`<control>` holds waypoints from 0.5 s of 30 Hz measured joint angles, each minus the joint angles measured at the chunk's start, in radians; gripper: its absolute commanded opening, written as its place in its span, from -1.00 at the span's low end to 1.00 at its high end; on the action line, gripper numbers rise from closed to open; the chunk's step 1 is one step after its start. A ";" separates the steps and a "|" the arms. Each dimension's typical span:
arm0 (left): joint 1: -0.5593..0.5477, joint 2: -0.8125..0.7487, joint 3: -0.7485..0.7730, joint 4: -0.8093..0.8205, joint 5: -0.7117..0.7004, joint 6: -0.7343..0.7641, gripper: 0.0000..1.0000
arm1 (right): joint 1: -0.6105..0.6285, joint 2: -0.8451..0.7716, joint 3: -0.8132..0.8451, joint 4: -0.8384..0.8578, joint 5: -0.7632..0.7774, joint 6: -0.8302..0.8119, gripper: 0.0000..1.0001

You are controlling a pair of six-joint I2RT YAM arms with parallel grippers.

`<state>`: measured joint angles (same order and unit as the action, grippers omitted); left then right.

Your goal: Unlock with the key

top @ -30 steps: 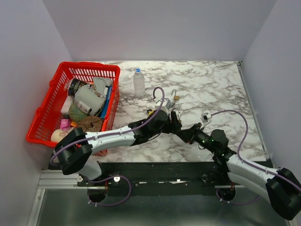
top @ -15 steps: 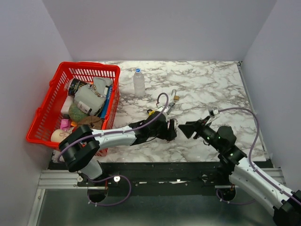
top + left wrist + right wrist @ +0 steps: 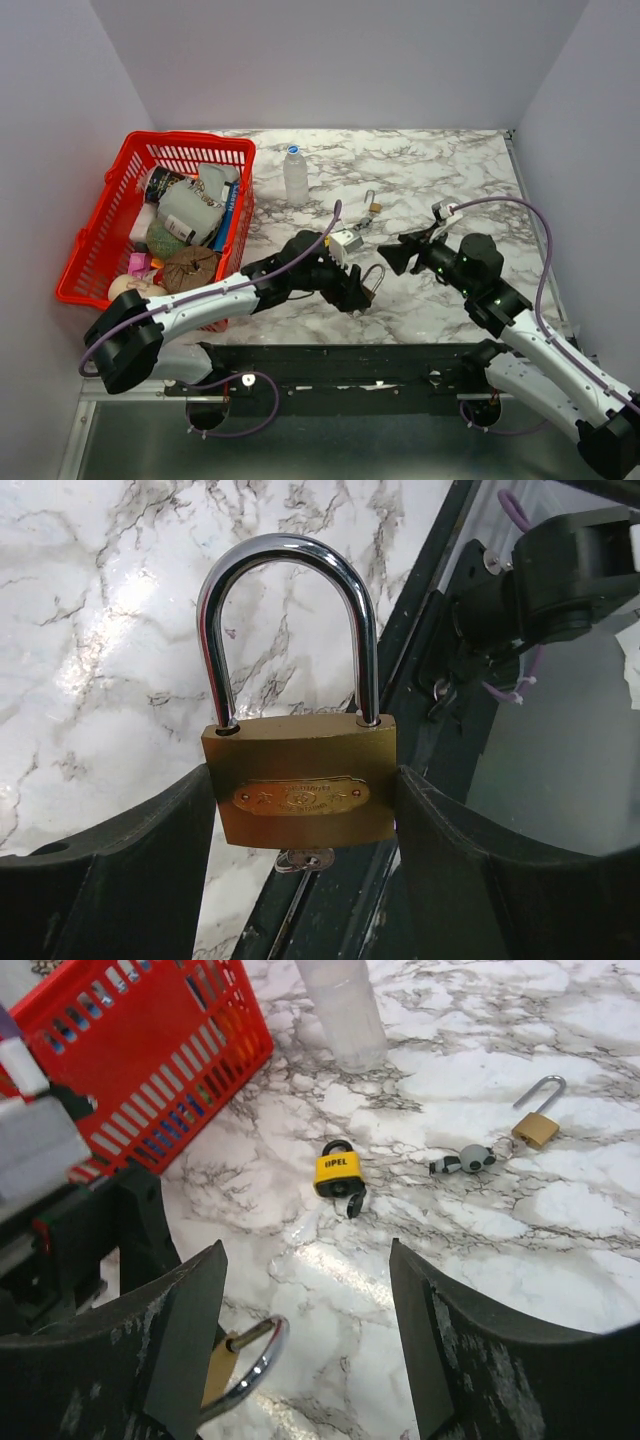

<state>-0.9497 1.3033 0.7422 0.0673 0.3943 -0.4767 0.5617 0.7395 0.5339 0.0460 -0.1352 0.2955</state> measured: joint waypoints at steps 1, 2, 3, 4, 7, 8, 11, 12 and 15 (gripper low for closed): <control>0.014 -0.011 -0.004 0.000 0.023 0.008 -1.00 | -0.007 -0.004 0.000 -0.003 -0.014 -0.010 0.51; 0.031 -0.021 -0.008 -0.002 0.048 0.018 -1.00 | -0.016 -0.012 -0.003 -0.003 -0.040 -0.019 0.52; 0.048 -0.030 -0.014 -0.005 0.069 0.025 -1.00 | -0.025 -0.023 -0.006 -0.002 -0.068 -0.028 0.52; 0.058 -0.034 -0.017 -0.010 0.078 0.029 -1.00 | -0.031 -0.033 -0.014 0.005 -0.097 -0.039 0.52; 0.080 -0.037 -0.018 -0.038 0.116 0.048 -1.00 | -0.042 -0.058 -0.035 0.021 -0.208 -0.069 0.52; 0.082 -0.037 -0.018 -0.051 0.130 0.055 -1.00 | -0.042 -0.057 -0.037 0.029 -0.254 -0.080 0.51; 0.093 -0.037 -0.012 -0.109 0.171 0.080 -1.00 | -0.042 -0.020 -0.032 0.040 -0.356 -0.105 0.45; 0.095 -0.039 -0.008 -0.132 0.184 0.092 -1.00 | -0.042 0.003 -0.026 0.040 -0.386 -0.114 0.45; 0.108 -0.041 0.010 -0.188 0.225 0.127 -1.00 | -0.041 0.087 -0.006 0.045 -0.460 -0.132 0.44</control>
<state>-0.8417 1.2621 0.7517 -0.1211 0.6189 -0.3496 0.5205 0.8265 0.5278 0.0914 -0.5957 0.1631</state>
